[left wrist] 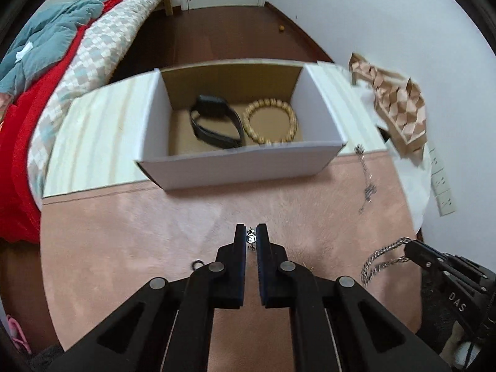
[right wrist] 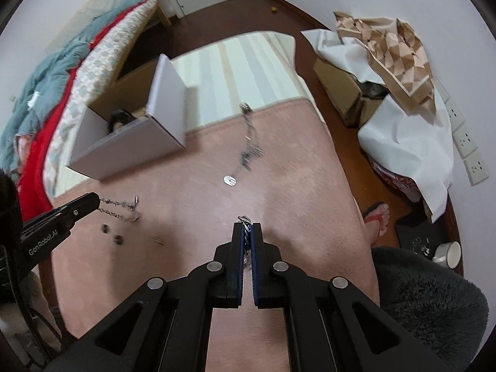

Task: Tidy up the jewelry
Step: 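Carry both silver bracelets into the white box and open both tools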

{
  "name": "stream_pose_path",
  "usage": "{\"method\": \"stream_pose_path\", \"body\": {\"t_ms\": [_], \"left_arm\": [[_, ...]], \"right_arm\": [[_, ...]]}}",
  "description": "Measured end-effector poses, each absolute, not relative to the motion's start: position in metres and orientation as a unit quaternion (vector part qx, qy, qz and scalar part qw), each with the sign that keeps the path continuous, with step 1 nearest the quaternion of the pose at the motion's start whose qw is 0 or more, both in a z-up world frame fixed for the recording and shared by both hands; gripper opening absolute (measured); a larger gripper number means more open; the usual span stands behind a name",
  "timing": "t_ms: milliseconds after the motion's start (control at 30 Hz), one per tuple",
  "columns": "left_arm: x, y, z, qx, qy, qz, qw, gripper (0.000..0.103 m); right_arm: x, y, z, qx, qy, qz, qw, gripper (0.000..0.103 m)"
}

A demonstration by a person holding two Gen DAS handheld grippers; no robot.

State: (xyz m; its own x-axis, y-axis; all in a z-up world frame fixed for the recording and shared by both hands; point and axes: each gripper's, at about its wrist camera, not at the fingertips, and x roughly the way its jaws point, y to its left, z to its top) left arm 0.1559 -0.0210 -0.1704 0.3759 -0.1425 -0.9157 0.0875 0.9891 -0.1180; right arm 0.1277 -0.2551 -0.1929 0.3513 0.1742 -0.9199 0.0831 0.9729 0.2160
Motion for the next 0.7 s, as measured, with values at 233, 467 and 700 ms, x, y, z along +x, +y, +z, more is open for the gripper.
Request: {"method": "stream_pose_path", "body": {"t_ms": [233, 467, 700], "left_arm": [[0.161, 0.000, -0.128, -0.042, 0.527, -0.071, 0.846, 0.004], [0.190, 0.018, -0.080, -0.050, 0.494, -0.074, 0.865, 0.004], [0.247, 0.041, -0.081, -0.055, 0.497, -0.064, 0.864, 0.004]], "right_arm": [[0.142, -0.238, -0.150, 0.122, 0.544, 0.077, 0.827, 0.004], [0.180, -0.209, -0.086, 0.114, 0.501, 0.130, 0.848, 0.004], [0.242, -0.166, -0.054, 0.072, 0.478, 0.157, 0.861, 0.004]]}}
